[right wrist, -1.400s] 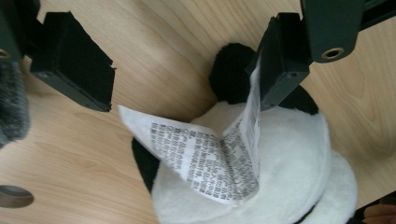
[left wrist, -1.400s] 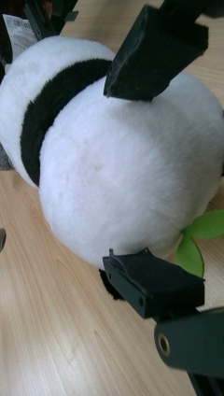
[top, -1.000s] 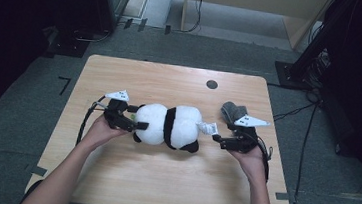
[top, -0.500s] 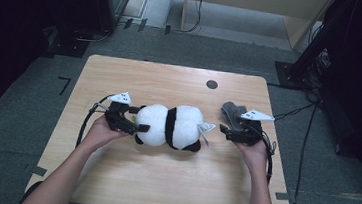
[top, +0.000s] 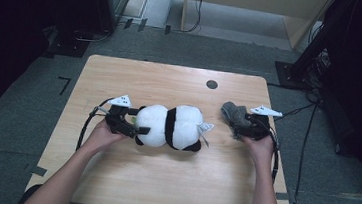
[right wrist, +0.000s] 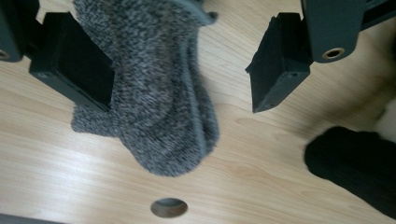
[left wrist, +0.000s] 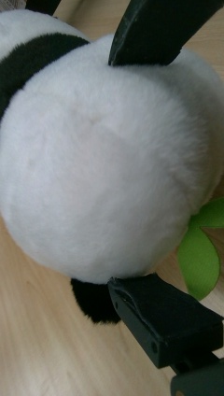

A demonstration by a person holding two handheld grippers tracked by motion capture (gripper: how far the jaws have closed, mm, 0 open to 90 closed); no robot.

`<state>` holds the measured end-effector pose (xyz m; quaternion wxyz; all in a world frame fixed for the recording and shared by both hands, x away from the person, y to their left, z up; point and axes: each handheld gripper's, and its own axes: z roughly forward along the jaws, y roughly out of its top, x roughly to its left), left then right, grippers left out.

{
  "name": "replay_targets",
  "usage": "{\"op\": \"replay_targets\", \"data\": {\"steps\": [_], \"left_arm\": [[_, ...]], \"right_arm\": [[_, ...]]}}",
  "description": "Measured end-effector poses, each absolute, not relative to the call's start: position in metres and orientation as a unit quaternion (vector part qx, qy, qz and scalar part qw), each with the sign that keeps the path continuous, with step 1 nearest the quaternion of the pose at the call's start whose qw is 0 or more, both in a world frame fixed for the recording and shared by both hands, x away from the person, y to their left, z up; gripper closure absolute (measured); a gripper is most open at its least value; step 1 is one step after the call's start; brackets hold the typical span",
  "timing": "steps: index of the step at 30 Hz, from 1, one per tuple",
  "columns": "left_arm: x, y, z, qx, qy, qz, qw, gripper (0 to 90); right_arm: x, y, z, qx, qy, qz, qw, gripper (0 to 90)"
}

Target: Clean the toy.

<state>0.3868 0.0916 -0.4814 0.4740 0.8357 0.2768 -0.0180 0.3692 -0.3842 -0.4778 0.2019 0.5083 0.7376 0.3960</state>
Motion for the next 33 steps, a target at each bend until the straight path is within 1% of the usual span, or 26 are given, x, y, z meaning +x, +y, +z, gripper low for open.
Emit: {"op": "replay_targets", "data": {"steps": [4,6,8,9,10,12,14,16,21,24,28,29,30,32,33], "left_arm": [[0.388,0.091,-0.483,0.835,0.279,-0.030,0.474,0.1],[0.389,0.092,-0.483,0.835,0.279,-0.038,0.472,3.4],[0.388,0.092,-0.482,0.835,0.281,-0.040,0.471,7.2],[0.387,0.092,-0.482,0.835,0.285,-0.041,0.469,7.6],[0.387,0.092,-0.482,0.835,0.285,-0.041,0.469,7.8],[0.385,0.092,-0.482,0.834,0.285,-0.038,0.471,12.4],[0.383,0.092,-0.483,0.831,0.288,-0.032,0.475,13.3],[0.381,0.091,-0.483,0.832,0.287,-0.028,0.474,14.0],[0.379,0.091,-0.484,0.831,0.289,-0.024,0.474,16.0],[0.377,0.091,-0.483,0.833,0.288,-0.020,0.472,19.6],[0.376,0.091,-0.483,0.835,0.288,-0.018,0.470,23.0],[0.376,0.091,-0.483,0.835,0.288,-0.017,0.469,23.4],[0.375,0.091,-0.483,0.835,0.287,-0.016,0.470,24.0],[0.375,0.090,-0.483,0.836,0.284,-0.014,0.470,25.6],[0.375,0.091,-0.483,0.836,0.284,-0.014,0.470,26.1]], "right_arm": [[0.375,-0.387,-0.484,0.516,0.736,0.385,0.210,25.3],[0.378,-0.387,-0.488,0.519,0.737,0.376,0.215,28.8],[0.381,-0.387,-0.492,0.523,0.737,0.369,0.216,36.8],[0.382,-0.387,-0.494,0.524,0.737,0.369,0.214,40.6],[0.383,-0.387,-0.496,0.526,0.737,0.365,0.215,41.0],[0.386,-0.386,-0.501,0.535,0.738,0.353,0.210,45.1],[0.387,-0.385,-0.506,0.542,0.741,0.339,0.207,45.2],[0.388,-0.384,-0.510,0.541,0.746,0.332,0.201,47.2],[0.387,-0.385,-0.513,0.543,0.739,0.339,0.207,47.8],[0.387,-0.386,-0.511,0.549,0.735,0.341,0.204,50.2],[0.388,-0.387,-0.511,0.557,0.733,0.335,0.201,49.5],[0.388,-0.387,-0.511,0.559,0.731,0.336,0.201,51.1],[0.388,-0.387,-0.511,0.565,0.728,0.334,0.199,54.8],[0.387,-0.388,-0.510,0.569,0.728,0.325,0.202,66.9],[0.386,-0.388,-0.509,0.572,0.727,0.322,0.203,69.8]]}}
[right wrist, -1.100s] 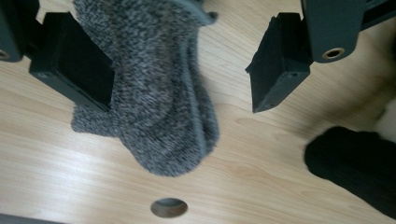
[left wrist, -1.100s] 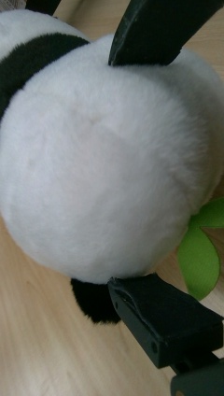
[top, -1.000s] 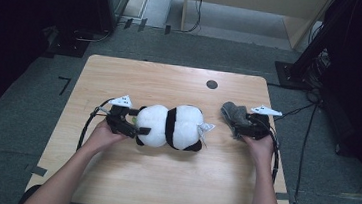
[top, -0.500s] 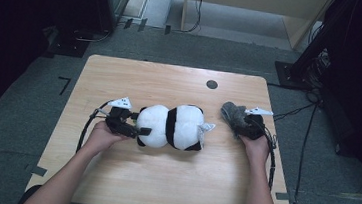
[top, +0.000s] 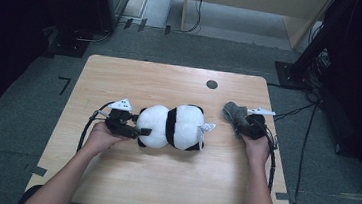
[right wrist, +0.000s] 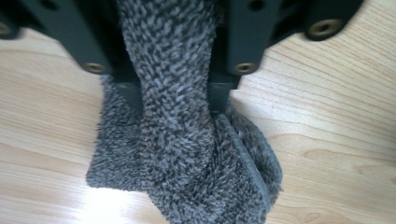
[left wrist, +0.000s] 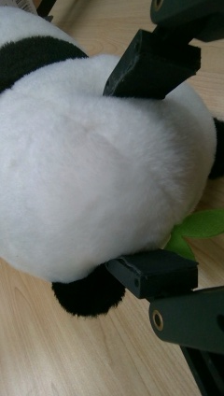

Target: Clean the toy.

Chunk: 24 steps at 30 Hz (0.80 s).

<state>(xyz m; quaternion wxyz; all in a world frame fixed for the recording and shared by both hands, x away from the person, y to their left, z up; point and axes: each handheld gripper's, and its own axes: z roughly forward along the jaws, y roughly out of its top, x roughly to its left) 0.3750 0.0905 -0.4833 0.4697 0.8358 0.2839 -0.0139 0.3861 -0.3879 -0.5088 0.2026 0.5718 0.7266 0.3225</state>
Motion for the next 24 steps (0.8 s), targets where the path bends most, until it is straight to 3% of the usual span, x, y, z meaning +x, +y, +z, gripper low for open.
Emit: {"op": "replay_targets", "data": {"steps": [8,14,24], "left_arm": [[0.375,0.091,-0.483,0.833,0.298,-0.019,0.466,27.2],[0.374,0.090,-0.483,0.833,0.295,-0.013,0.468,26.9],[0.371,0.088,-0.479,0.828,0.311,-0.008,0.466,30.6]], "right_arm": [[0.382,-0.391,-0.494,0.579,0.711,0.337,0.214,73.8],[0.380,-0.389,-0.481,0.579,0.703,0.367,0.188,73.7],[0.374,-0.363,-0.462,0.540,0.731,0.373,0.190,73.3]]}}
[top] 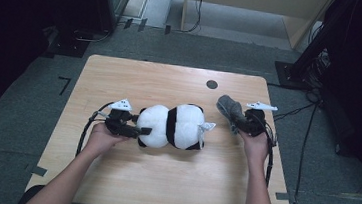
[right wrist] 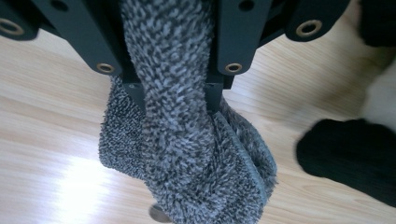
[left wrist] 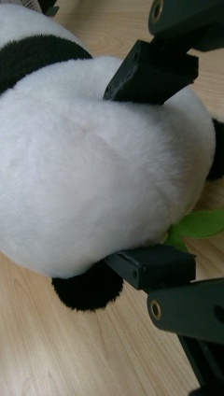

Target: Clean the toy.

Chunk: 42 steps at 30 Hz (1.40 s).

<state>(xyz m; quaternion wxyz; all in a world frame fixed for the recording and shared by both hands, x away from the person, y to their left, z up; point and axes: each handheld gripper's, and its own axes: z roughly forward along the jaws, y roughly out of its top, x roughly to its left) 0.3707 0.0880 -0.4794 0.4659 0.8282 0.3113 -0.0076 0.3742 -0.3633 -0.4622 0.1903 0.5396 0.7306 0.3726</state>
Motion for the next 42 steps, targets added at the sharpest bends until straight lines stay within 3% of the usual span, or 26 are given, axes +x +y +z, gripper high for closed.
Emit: {"op": "replay_targets", "data": {"steps": [10,21,34,42], "left_arm": [[0.368,0.088,-0.480,0.826,0.316,-0.002,0.466,29.2],[0.365,0.088,-0.480,0.828,0.313,0.005,0.465,28.3],[0.364,0.087,-0.479,0.828,0.316,0.010,0.464,29.4],[0.364,0.086,-0.478,0.828,0.316,0.013,0.462,29.6]], "right_arm": [[0.377,-0.344,-0.436,0.523,0.745,0.387,0.147,73.6],[0.390,-0.303,-0.395,0.472,0.783,0.370,0.164,73.4],[0.404,-0.257,-0.362,0.436,0.809,0.366,0.145,72.4],[0.416,-0.205,-0.352,0.403,0.833,0.358,0.123,72.8]]}}
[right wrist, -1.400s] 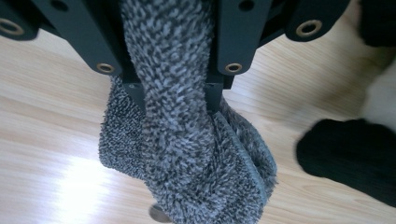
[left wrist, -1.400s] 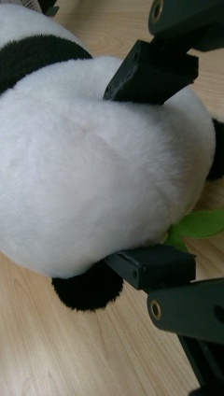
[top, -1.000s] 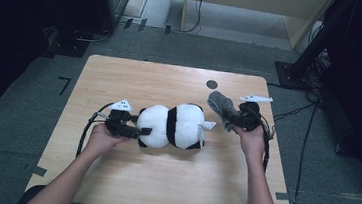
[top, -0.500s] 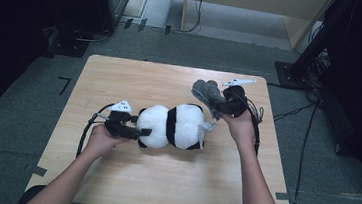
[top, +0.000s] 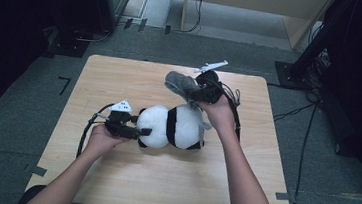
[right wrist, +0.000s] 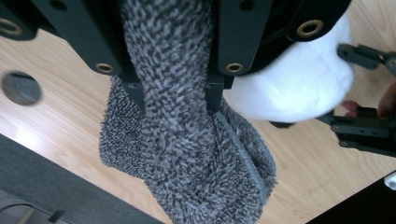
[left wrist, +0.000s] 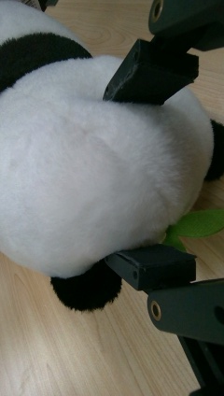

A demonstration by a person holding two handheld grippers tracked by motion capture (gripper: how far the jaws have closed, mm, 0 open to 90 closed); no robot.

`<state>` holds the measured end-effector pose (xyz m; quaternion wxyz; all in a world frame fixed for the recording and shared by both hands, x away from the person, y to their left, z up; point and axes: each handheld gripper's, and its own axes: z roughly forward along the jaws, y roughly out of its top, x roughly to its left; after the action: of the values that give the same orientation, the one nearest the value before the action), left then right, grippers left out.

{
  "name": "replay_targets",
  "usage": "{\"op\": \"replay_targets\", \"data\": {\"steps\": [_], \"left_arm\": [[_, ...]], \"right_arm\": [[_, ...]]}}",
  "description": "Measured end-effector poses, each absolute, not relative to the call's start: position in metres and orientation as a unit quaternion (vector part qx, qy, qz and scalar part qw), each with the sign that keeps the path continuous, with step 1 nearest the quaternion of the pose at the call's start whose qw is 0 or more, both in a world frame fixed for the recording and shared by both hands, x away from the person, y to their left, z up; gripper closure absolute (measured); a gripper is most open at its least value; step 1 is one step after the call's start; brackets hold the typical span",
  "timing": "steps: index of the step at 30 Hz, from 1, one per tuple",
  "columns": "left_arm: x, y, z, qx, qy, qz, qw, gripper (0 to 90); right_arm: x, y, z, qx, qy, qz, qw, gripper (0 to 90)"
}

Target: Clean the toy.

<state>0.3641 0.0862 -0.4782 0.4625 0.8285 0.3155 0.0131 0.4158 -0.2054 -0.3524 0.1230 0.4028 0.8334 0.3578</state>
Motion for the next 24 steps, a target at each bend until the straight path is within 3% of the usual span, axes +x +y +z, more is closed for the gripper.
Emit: {"op": "replay_targets", "data": {"steps": [12,19,24], "left_arm": [[0.363,0.084,-0.476,0.829,0.319,0.021,0.460,31.4],[0.361,0.083,-0.475,0.830,0.320,0.026,0.456,31.9],[0.362,0.083,-0.477,0.829,0.322,0.026,0.457,33.8]], "right_arm": [[0.431,-0.129,-0.365,0.366,0.859,0.351,0.071,73.0],[0.434,-0.093,-0.391,0.348,0.883,0.315,0.031,73.0],[0.435,-0.086,-0.400,0.337,0.898,0.279,0.046,73.2]]}}
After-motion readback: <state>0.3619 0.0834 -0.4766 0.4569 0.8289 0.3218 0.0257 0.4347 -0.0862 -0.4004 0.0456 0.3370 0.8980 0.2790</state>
